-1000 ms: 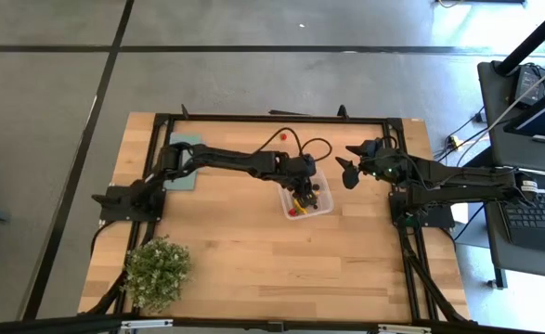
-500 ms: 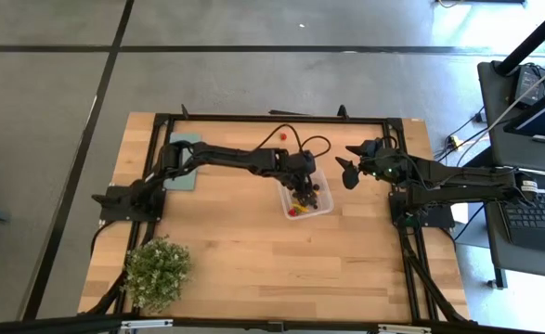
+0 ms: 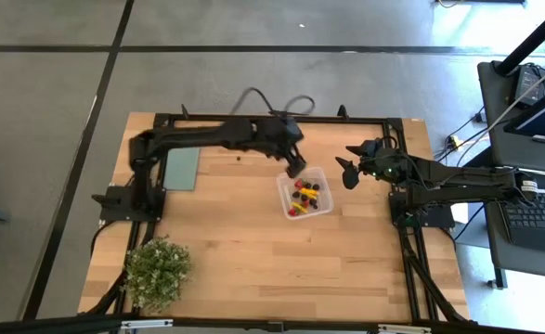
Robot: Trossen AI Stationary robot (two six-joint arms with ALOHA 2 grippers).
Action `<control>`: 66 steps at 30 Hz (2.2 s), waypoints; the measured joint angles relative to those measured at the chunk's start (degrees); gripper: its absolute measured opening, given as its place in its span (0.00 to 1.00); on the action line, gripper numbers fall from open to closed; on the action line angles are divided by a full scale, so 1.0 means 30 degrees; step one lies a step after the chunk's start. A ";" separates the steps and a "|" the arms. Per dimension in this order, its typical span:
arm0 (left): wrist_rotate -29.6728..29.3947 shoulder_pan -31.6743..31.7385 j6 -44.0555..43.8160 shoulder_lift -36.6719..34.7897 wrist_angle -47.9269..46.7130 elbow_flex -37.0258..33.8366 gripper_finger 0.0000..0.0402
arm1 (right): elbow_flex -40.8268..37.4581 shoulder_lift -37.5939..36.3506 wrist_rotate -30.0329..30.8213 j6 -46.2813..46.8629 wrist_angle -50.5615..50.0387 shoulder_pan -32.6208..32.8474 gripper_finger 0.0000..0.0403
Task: Pick and placing Produce into tupperware
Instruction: Put the blueberry into the transparent bin
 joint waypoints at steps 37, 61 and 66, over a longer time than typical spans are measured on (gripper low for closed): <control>-1.0753 0.0776 -0.7146 -1.4447 1.1931 -2.2985 0.79 | 0.0000 0.0000 0.0007 -0.0043 0.0247 0.0000 0.66; -0.9782 0.1482 -0.5970 -1.4222 1.7020 -2.5842 0.79 | 0.0000 0.0000 0.0007 -0.0039 0.0247 0.0007 0.66; -0.8042 0.1790 -0.3474 -1.3881 1.7199 -2.5842 0.79 | 0.0000 0.0000 0.0007 -0.0044 0.0246 0.0007 0.66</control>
